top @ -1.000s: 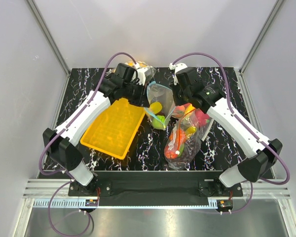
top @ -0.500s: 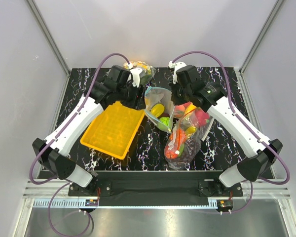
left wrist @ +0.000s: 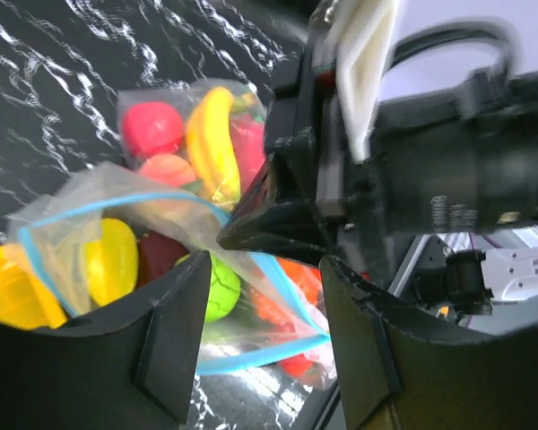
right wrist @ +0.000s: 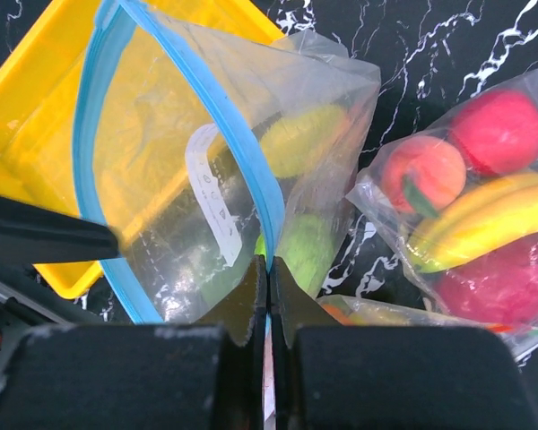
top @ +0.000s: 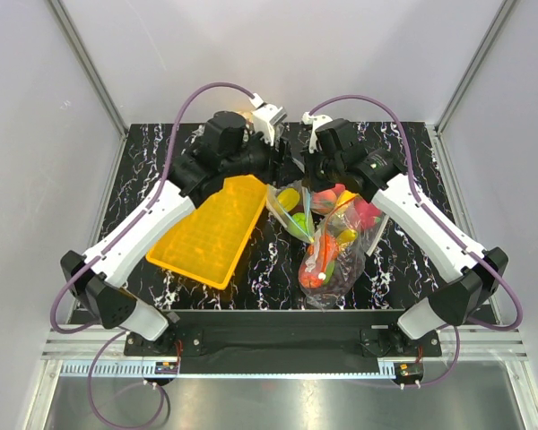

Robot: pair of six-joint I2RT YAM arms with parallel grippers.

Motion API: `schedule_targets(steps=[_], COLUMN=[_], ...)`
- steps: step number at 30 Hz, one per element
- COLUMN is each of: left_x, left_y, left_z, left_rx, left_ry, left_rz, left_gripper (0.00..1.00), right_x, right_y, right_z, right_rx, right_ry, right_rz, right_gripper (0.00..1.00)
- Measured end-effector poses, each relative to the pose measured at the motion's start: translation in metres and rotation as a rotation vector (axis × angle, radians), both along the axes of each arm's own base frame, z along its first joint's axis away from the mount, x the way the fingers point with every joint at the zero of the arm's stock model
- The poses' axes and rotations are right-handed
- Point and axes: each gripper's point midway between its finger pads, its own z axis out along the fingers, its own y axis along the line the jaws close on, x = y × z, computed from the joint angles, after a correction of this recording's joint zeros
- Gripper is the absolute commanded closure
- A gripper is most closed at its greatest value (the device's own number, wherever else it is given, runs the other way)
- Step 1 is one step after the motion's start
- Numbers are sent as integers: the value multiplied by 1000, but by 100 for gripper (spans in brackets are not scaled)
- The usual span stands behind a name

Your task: Open the zip-top bag and remove the fake food

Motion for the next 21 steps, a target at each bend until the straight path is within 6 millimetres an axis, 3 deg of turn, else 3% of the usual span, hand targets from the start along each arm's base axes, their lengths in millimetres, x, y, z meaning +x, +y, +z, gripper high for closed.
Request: schedule_targets(steps=[4, 12, 21], left_x=[1, -7, -6], left_y=[-9, -8, -8], left_z=[-29, -103, -122], left_rx=[14, 69, 91], left_ry=[32, 113, 70], left_rz=[-19, -44, -43], left_gripper=[44, 44, 44], right_x=[0, 3, 3], right_y=[-1, -5, -12], right_z=[0, -1, 4], right_rx=[1, -10, -11], right_ry=[1, -4, -17], right_rz=[-13, -51, -91], right_gripper=[100, 100, 100])
